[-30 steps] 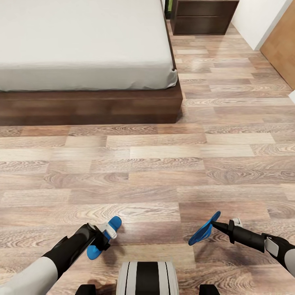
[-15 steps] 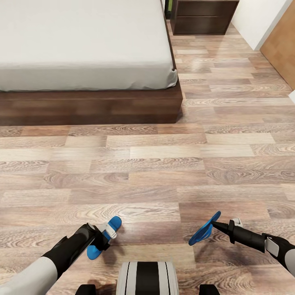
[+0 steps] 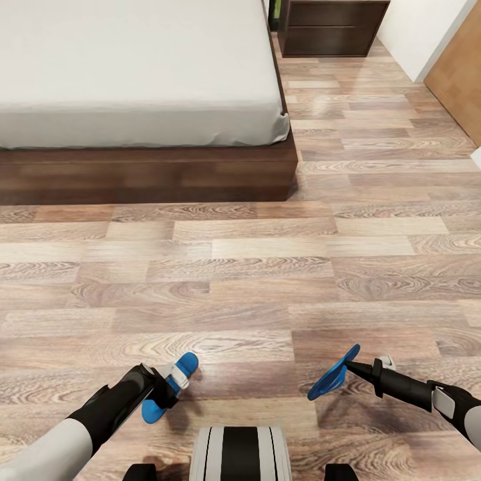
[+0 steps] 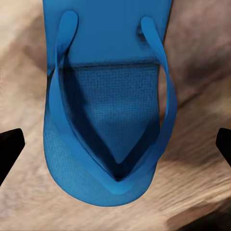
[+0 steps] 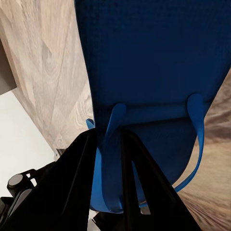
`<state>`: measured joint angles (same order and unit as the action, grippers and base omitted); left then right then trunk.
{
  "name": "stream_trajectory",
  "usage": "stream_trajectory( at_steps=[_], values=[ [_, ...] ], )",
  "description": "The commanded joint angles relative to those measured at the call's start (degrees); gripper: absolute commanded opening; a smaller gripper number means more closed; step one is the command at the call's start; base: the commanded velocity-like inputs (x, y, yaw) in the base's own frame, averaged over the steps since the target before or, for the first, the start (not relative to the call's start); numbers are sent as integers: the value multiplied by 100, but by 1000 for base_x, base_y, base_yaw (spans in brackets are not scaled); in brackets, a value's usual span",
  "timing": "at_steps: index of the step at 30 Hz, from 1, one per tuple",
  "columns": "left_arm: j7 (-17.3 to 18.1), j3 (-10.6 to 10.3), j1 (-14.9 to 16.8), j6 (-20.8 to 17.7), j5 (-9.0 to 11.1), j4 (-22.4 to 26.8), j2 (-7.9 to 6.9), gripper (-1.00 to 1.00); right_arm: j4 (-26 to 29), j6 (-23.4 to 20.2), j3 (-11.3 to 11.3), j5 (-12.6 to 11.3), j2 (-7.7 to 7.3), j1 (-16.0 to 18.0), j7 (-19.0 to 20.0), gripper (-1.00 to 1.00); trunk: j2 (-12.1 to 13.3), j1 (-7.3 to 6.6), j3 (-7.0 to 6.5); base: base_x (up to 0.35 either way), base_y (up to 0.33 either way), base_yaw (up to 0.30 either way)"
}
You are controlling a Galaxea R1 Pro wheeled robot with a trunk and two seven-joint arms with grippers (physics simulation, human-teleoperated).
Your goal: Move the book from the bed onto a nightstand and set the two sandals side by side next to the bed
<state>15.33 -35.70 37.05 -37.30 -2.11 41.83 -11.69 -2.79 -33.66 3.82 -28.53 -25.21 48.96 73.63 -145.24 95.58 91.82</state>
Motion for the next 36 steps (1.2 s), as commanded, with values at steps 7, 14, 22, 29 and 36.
stream_trajectory(
  at_steps=[7,14,22,29,36],
  values=[
    [23,-16,4,-22,-26,10,-8,100,-19,-64,40,-56,3,9,46,-100,-7,9,92,0,0,0],
    [21,-16,4,-18,-25,10,-9,100,-19,-64,40,-62,4,9,46,-100,-10,15,137,0,0,0],
    [15,-16,4,-14,-26,10,-9,100,-19,-62,42,-59,6,9,46,-100,-10,15,137,0,0,0],
    [14,-16,4,-14,-26,10,-9,100,-19,-63,40,-59,4,9,46,-100,-10,15,137,0,0,0],
    [14,-16,4,-14,-26,10,-9,100,-19,-64,40,-62,2,9,46,-100,-10,15,137,0,0,0]
  ],
)
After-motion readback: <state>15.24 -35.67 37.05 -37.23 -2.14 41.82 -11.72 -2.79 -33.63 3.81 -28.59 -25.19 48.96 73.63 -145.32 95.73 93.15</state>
